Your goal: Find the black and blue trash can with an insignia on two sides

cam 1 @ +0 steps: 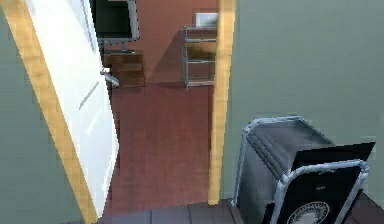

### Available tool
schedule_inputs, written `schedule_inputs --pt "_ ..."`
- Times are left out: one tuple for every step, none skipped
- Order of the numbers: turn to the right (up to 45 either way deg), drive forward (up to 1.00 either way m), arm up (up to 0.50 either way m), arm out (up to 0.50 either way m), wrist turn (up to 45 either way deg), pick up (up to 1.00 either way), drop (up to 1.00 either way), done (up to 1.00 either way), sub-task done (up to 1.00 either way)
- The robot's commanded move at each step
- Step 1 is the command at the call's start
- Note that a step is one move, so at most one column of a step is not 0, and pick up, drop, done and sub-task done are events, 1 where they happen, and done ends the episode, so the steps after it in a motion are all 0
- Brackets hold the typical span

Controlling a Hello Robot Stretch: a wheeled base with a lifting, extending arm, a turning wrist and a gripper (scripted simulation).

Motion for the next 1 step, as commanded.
schedule_inputs --pt "-6.0 0.0 0.0 0.0 0.0 0.0 0.0 0.0 0.0"
